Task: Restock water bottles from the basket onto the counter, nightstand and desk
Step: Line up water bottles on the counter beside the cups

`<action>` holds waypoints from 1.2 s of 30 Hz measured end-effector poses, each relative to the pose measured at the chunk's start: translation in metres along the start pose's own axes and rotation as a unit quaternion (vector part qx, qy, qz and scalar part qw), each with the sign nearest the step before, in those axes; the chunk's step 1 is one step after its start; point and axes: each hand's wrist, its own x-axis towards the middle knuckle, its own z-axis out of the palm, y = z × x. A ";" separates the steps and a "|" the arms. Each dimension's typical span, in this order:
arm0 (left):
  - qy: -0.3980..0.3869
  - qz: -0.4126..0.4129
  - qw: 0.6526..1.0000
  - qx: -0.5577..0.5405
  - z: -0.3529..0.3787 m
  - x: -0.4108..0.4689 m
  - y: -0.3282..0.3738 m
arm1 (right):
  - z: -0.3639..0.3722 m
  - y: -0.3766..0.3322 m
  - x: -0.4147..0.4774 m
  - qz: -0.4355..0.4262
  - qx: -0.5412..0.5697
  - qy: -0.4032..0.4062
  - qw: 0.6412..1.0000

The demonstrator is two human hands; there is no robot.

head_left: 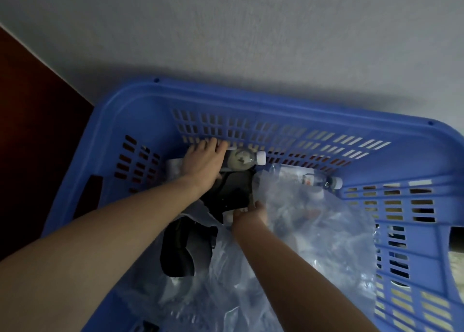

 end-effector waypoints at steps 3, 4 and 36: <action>-0.003 0.020 1.000 -0.003 -0.006 0.004 -0.005 | -0.001 -0.002 -0.001 0.003 -0.030 0.031 0.999; -0.012 0.031 0.999 -0.011 -0.007 0.005 -0.008 | -0.002 0.000 -0.003 0.001 -0.046 0.044 0.998; 0.055 -0.027 0.854 -0.517 -0.106 -0.078 -0.055 | -0.005 0.079 -0.119 0.035 0.757 0.259 0.599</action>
